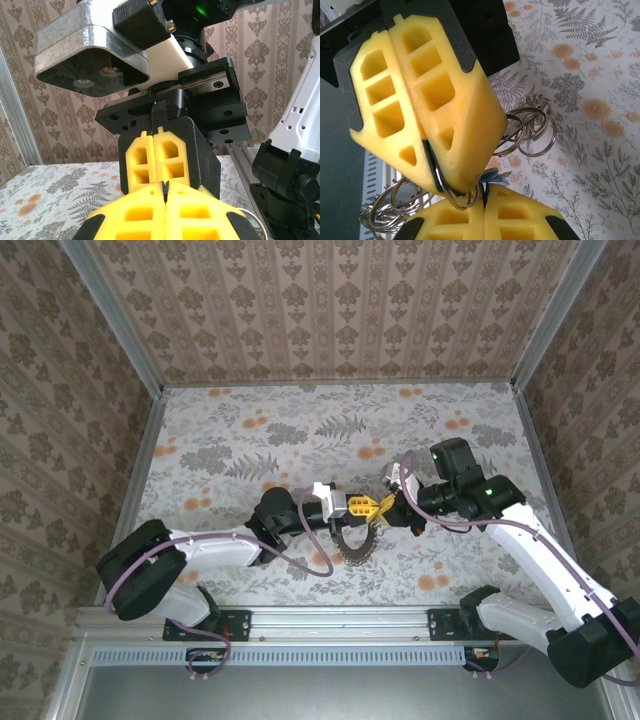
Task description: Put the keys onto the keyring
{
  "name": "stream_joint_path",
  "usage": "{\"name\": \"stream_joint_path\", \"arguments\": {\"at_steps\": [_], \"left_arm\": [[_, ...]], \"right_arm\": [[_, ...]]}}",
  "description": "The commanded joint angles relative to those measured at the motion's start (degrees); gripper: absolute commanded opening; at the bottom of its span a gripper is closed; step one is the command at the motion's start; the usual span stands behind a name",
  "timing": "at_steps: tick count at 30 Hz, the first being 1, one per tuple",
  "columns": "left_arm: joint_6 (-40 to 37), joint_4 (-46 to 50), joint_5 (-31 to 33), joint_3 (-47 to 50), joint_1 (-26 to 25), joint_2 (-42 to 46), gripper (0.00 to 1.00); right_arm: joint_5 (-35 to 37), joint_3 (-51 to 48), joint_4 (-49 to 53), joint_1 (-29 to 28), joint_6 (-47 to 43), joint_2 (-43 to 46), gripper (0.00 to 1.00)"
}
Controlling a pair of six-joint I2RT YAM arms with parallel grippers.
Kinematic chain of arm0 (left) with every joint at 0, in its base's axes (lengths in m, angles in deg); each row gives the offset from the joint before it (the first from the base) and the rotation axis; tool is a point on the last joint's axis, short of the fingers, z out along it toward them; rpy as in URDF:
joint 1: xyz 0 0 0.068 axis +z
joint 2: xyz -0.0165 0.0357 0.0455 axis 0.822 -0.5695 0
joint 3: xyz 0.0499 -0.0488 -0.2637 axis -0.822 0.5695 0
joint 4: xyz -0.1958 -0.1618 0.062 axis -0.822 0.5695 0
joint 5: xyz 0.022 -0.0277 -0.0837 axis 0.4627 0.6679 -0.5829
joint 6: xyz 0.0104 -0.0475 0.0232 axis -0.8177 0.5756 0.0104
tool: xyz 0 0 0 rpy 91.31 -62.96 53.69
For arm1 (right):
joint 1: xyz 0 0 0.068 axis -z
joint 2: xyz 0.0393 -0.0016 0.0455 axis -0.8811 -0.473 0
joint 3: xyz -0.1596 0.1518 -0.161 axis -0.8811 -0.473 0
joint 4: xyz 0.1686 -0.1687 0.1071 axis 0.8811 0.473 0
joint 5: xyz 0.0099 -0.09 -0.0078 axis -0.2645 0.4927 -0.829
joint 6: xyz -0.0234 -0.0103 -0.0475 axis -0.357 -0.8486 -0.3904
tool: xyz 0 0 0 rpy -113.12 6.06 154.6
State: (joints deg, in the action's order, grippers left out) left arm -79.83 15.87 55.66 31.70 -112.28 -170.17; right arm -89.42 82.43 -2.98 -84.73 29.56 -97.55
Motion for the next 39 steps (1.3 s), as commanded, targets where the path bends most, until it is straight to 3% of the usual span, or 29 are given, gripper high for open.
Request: {"name": "stream_joint_path", "arguments": {"at_steps": [1, 5, 11, 16, 26, 33, 39], "left_arm": [[2.8, -6.7, -0.4, -2.9, -2.5, -1.8, 0.00], [2.6, -6.7, -0.1, -3.0, -2.6, -1.9, 0.00], [3.3, -6.7, -0.1, -2.9, -2.5, -1.5, 0.00], [4.9, -6.8, -2.8, -4.0, -2.5, -2.0, 0.00], [5.6, -6.8, -2.4, -4.0, -2.6, -1.3, 0.00], [5.5, -6.7, -2.4, -3.8, -2.5, -1.3, 0.00], [5.5, -6.7, -2.3, -4.3, -2.5, -1.0, 0.00]], "right_arm": [[-3.4, -0.8, -4.9, -1.3, 0.2, 1.6, 0.03], [3.9, -2.9, -7.5, -0.9, 0.3, 6.1, 0.19], [6.2, -5.4, -9.0, 0.1, -3.9, 12.9, 0.24], [5.6, -6.1, -7.9, 0.2, -7.5, 16.1, 0.24], [5.7, -7.2, -7.0, 0.2, -8.8, 18.6, 0.20], [4.5, -8.0, -8.5, 0.3, -7.8, 17.8, 0.11], [4.9, -9.4, -9.6, 0.3, -7.7, 16.0, 0.16]]}}
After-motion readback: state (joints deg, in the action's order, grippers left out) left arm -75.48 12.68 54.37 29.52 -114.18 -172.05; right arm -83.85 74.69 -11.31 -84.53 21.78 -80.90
